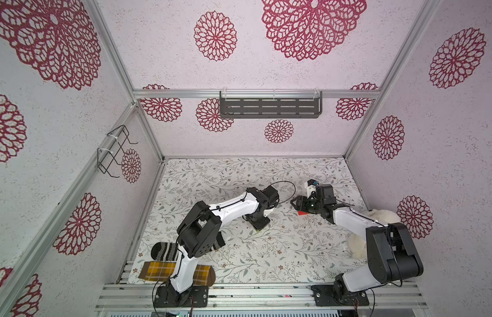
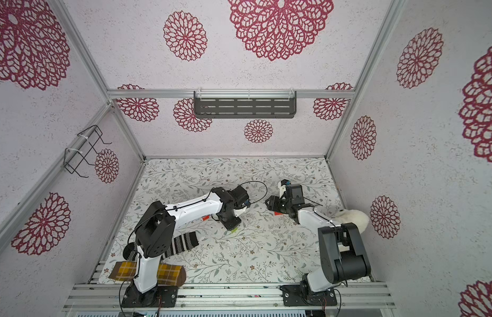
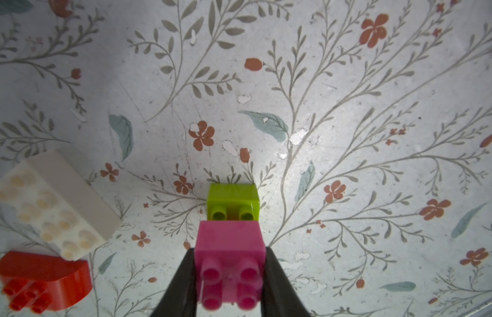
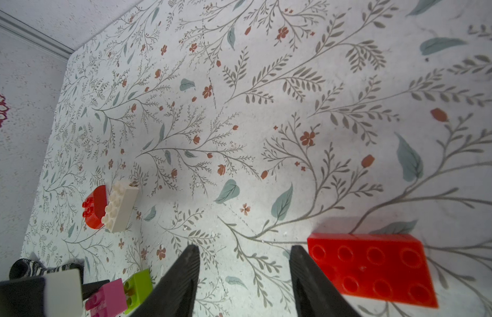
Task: Assemble an ice cream with lego
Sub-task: Assemble the lego brick with the lego brick.
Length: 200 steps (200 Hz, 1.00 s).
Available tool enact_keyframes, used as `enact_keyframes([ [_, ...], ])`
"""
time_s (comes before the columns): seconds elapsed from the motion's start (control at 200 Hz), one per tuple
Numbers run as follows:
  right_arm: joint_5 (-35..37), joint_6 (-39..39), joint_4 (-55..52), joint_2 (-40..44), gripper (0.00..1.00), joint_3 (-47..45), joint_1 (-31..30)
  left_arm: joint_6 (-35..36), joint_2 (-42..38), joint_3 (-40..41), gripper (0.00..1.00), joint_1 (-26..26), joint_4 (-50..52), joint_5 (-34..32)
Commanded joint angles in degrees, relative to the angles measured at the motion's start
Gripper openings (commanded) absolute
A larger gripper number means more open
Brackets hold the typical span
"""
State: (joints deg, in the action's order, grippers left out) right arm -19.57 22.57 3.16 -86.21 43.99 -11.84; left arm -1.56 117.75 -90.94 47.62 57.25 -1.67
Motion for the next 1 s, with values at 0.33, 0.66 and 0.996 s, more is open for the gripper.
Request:
enact_keyframes([
  [0.33,-0.72,0.54,1.00,-0.18,0.56,0.62,-0.12,-0.27,2.81,-0.73,0.00,-0.61,-0.59,0.88],
  [0.66,-0.89,0.45,1.00,-0.09,0.56,0.66,-0.19,-0.63,3.89,-1.46,0.00,-0.86,-0.02,-0.11],
  [0.996,-1.05,0.36,0.99,-0.08,0.56,0.65,-0.14,3.20,2.84,0.57,0.00,-0.86,-0.63,-0.85],
])
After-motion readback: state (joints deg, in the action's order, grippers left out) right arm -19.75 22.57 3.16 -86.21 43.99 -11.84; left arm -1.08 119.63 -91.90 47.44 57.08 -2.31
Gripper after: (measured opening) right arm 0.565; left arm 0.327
